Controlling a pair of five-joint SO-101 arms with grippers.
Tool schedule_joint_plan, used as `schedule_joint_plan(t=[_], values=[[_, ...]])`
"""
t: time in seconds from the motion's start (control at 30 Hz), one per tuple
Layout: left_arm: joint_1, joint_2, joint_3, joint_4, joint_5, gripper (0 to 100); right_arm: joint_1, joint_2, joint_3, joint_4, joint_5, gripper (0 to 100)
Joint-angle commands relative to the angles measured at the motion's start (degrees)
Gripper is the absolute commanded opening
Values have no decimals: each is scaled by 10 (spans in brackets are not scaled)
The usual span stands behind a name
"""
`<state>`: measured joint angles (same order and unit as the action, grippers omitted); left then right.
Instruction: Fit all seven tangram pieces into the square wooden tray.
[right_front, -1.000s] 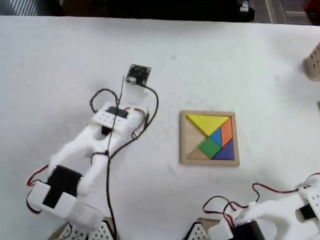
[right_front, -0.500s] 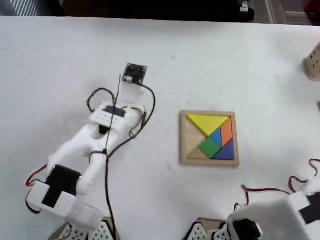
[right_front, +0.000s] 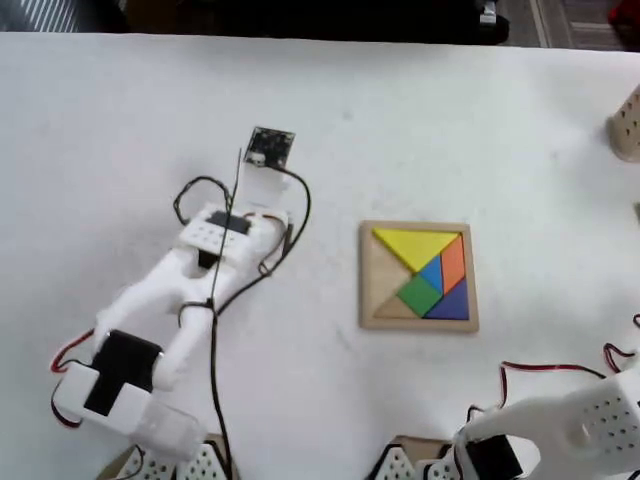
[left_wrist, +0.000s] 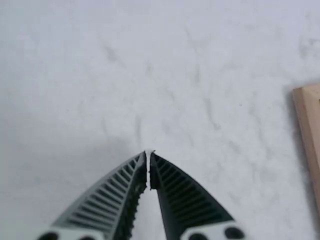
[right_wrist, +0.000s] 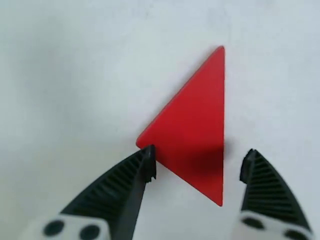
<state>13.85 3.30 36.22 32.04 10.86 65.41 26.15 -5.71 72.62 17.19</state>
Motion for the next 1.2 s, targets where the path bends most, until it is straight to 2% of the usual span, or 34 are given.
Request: schedule_joint_plan(t=[0.0, 0.2, 0.43, 0.63, 0.8, 0.87, 1.03, 1.17], values=[[-6, 0, -20, -13, 16, 42, -22, -8, -23, 15, 43, 277], [-6, 0, -19, -13, 16, 42, -32, -8, -23, 23, 56, 362], [-5, 0, -18, -13, 16, 42, -20, 0, -19, 12, 66, 362], [-4, 0, -18, -13, 16, 42, -27, 58, -21, -29, 29, 362], [-4, 0, -17, -13, 16, 42, -27, 65, -21, -29, 30, 361], [-4, 0, -17, -13, 16, 42, -27, 63, -24, -29, 30, 343], [-3, 0, -17, -13, 16, 42, -26, 53, -28, -28, 30, 197], [-3, 0, -17, -13, 16, 42, -27, 39, -28, -28, 30, 195]])
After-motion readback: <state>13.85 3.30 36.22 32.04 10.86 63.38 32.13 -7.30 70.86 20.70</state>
